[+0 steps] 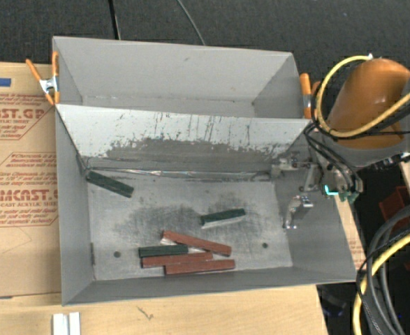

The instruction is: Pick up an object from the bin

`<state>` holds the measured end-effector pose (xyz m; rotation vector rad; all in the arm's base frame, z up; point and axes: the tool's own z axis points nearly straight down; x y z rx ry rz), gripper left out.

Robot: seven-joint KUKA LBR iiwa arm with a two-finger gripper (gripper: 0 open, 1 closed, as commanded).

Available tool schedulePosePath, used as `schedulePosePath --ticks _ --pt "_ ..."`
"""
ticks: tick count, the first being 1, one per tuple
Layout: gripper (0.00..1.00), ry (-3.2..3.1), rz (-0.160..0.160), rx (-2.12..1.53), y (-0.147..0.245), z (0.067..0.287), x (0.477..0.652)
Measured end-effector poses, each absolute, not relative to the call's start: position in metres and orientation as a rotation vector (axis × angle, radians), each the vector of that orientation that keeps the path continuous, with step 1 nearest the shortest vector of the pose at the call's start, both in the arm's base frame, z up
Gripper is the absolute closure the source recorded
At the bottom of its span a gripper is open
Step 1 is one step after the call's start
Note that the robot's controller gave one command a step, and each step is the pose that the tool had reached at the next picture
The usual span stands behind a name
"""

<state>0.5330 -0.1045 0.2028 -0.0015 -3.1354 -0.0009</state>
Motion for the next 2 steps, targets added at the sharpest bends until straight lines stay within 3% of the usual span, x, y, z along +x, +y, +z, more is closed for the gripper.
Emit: schedulePosePath --ticks 1,2 --pt "0.00 -3.143 0.001 0.001 -0.104 0.207 0.535" --pt "0.00 -3.144 0.002 0.151 -0.058 0.126 0.559"
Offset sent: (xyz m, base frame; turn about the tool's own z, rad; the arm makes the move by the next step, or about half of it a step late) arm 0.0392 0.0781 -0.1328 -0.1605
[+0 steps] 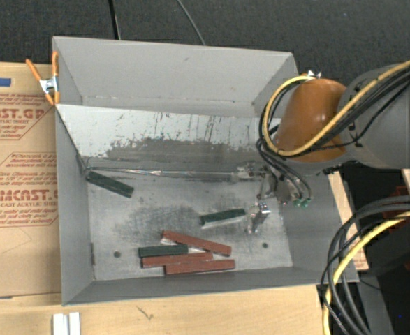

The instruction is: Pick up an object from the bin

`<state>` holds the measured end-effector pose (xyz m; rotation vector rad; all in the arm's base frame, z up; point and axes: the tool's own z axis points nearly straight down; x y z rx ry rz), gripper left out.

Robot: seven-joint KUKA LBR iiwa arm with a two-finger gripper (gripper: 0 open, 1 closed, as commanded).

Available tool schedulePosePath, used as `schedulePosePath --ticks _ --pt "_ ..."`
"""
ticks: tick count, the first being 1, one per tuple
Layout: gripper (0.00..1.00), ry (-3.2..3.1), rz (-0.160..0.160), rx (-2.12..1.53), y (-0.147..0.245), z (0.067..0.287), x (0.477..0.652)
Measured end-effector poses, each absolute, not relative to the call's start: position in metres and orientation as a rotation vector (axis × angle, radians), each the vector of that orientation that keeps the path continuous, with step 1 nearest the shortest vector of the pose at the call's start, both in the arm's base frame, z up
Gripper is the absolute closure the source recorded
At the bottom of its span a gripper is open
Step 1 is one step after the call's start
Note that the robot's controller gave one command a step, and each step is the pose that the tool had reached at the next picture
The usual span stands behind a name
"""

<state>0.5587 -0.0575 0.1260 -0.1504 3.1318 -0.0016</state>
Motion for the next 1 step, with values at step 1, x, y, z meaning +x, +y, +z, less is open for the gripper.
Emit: schedulePosePath --ticks 1 --pt "0.00 3.132 0.000 -0.238 -0.0366 0.1249 0.5696"
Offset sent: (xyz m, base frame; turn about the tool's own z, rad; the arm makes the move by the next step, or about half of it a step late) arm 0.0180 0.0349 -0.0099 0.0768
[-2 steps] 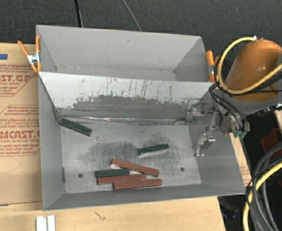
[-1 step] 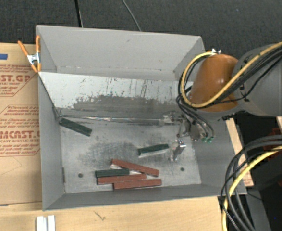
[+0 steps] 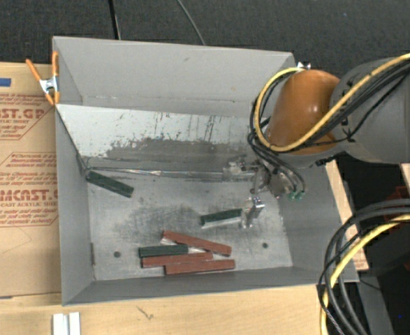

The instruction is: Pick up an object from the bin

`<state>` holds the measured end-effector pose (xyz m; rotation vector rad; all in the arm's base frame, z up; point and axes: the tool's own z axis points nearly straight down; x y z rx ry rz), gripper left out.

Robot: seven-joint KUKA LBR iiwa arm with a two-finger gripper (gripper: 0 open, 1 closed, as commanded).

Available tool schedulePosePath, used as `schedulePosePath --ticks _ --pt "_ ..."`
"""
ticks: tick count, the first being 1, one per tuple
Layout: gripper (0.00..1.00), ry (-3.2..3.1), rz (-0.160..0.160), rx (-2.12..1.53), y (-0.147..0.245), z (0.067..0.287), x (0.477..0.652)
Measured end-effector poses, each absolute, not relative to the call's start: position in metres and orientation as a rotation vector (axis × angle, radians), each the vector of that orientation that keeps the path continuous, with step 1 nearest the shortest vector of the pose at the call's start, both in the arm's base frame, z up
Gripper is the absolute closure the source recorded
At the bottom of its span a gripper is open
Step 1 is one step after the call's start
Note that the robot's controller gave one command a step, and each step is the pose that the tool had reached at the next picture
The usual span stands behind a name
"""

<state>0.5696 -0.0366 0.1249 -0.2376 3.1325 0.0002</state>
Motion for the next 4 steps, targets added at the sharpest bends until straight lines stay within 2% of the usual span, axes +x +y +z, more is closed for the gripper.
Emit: schedulePosePath --ticks 1,2,3,4 --pt "0.00 3.138 0.002 -0.093 -0.026 0.123 0.575" --pt "0.00 3.140 0.001 -0.162 -0.012 0.069 0.594" --pt "1.00 3.147 -0.001 0.053 -0.015 0.073 0.564" --pt "1.00 3.147 -0.001 0.053 -0.015 0.073 0.564"
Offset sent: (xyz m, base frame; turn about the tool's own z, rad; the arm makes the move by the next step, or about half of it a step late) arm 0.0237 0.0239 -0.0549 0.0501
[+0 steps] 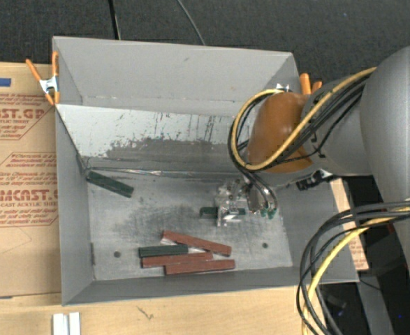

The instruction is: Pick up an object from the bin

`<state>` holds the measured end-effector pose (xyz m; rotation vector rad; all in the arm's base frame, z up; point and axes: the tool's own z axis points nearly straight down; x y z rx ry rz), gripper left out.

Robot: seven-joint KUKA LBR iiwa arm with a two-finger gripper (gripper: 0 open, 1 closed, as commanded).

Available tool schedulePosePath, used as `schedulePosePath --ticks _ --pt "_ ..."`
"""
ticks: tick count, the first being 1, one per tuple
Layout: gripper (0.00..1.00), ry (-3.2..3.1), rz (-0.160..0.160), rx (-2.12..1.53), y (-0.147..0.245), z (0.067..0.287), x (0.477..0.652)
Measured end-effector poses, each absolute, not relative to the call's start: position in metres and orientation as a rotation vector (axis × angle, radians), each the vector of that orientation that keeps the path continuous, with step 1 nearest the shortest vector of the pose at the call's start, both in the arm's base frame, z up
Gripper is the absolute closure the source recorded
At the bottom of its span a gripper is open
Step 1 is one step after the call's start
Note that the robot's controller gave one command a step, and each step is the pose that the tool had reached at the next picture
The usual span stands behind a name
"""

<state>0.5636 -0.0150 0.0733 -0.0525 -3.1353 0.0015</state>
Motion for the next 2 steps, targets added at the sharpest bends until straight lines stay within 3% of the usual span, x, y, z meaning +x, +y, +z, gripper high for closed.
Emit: schedulePosePath --ticks 2 --pt "1.00 -3.140 0.000 -0.054 -0.015 0.099 0.563"
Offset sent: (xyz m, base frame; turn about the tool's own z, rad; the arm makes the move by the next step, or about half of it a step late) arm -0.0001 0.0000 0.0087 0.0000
